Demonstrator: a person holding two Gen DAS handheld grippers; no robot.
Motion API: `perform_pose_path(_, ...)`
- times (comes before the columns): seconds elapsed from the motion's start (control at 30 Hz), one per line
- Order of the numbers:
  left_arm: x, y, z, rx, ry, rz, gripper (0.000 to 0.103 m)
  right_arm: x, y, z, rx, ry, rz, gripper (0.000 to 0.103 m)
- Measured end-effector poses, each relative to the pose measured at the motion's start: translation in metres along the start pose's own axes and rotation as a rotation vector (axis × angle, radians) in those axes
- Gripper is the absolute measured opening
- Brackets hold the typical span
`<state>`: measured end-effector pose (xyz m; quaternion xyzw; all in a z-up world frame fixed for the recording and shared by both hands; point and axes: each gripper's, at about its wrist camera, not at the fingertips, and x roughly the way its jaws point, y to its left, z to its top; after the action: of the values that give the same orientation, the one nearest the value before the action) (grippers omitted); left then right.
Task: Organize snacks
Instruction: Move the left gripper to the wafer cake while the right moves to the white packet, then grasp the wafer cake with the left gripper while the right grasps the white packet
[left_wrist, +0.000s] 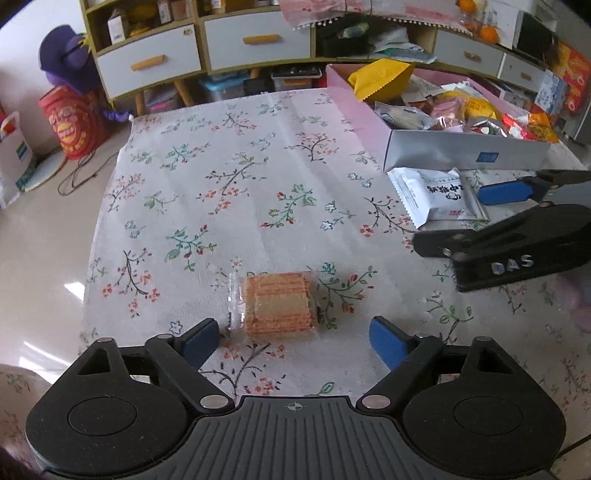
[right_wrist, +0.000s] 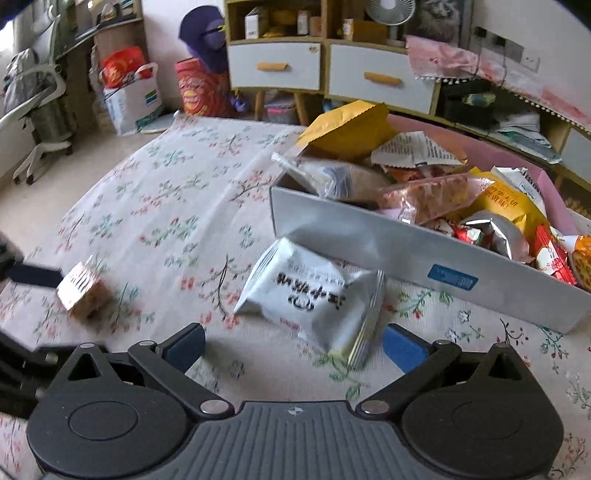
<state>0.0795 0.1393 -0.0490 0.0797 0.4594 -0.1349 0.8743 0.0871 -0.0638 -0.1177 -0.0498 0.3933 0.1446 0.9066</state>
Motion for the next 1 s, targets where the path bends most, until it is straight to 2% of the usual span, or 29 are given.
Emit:
perform_pose_path(0.43, -0.0016, -0.0019, 0.0006, -0.028, -0.021, 0.012, 0.069, 0.0123, 0.0017, 0.0077, 0.042, -0.054, -0.059, 0.082)
perform_pose_path(0.7, -0.0021, -0.0051, 0.0018, -0.026, -0.035, 0.021, 0.057, 0.0113, -0.0021, 0.0104, 0.049, -0.064, -0.075, 0.067)
perform_pose_path(0.77, -0.0022, -0.0058, 0.0022, -0.026, -0.039, 0.021, 0.050, 0.0116, -0.0017, 0.0106, 0.050, -0.064, -0.076, 0.065)
perform_pose_path(0.83, -0.0021, -0.0061, 0.0027, -0.027, -0.042, 0.023, 0.049, 0.0114, -0.0015, 0.0109, 0.048, -0.066, -0.077, 0.062)
perform_pose_path(0.93, -0.0024, -0.0072, 0.0028, -0.029, -0.049, 0.026, 0.041, 0.0105, -0.0018, 0.0109, 0.050, -0.064, -0.075, 0.059)
perform_pose_path(1.0, -0.0022, -0.0079, 0.0034, -0.027, -0.052, 0.035, 0.040, 0.0099, -0.0016, 0.0116, 0.050, -0.063, -0.073, 0.056)
